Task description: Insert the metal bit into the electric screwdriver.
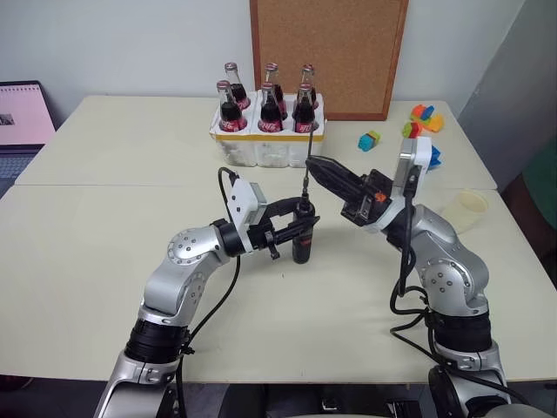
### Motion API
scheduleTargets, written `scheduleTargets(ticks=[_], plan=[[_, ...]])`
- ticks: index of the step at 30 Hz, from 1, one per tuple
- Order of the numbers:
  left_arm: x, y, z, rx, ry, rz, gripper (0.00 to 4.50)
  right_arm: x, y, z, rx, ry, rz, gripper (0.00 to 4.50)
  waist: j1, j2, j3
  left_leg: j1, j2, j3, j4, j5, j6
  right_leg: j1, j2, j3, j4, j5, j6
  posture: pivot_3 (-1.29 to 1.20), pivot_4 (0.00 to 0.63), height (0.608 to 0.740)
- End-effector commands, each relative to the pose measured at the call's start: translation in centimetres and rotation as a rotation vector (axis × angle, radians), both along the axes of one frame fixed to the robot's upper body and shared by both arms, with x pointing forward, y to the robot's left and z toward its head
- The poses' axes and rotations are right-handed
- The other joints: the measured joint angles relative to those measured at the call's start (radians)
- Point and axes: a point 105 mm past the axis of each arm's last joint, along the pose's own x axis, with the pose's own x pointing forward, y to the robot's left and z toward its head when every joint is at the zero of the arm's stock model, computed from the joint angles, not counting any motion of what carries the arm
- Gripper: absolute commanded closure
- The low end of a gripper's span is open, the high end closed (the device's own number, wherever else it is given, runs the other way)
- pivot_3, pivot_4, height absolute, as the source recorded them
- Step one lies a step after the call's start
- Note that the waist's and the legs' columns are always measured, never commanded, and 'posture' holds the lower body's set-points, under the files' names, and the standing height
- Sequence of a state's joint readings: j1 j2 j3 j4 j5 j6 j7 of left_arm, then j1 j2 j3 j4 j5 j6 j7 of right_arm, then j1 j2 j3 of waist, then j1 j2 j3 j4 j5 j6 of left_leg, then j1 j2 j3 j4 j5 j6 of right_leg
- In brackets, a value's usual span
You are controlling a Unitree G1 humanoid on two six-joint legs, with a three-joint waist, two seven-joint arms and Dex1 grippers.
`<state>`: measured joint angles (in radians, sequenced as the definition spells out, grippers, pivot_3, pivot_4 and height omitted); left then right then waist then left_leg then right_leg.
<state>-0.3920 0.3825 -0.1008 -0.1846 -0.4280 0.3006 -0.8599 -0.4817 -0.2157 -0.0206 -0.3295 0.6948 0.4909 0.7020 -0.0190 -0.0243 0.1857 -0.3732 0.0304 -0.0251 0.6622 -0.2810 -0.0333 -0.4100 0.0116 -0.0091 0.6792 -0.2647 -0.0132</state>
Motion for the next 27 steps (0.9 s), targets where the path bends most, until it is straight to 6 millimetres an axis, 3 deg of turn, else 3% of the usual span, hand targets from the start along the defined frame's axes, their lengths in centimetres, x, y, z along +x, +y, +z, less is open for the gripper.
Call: scheduleTargets(ticks=[1,27], plan=[[0.2,0.6,-0.8,0.03,0.023,0.025,2.85,-0.5,-0.5,0.4,0.007,-0.033,0.0,4.5,0.0,0.0,0.0,0.0,0.0,0.0,0.0,0.0,0.0,0.0,0.0,0.0,0.0,0.0,0.0,0.0,0.15,0.74],[0.1,0.2,-1.1,0.036,0.027,0.008,2.85,-1.3,0.8,-1.1,-0.166,-0.069,0.029,4.5,-0.007,0.0,0.0,0.001,0.0,0.0,0.0,0.0,0.0,0.001,0.0,0.0,0.0,0.0,0.0,0.0,0.15,0.74]])
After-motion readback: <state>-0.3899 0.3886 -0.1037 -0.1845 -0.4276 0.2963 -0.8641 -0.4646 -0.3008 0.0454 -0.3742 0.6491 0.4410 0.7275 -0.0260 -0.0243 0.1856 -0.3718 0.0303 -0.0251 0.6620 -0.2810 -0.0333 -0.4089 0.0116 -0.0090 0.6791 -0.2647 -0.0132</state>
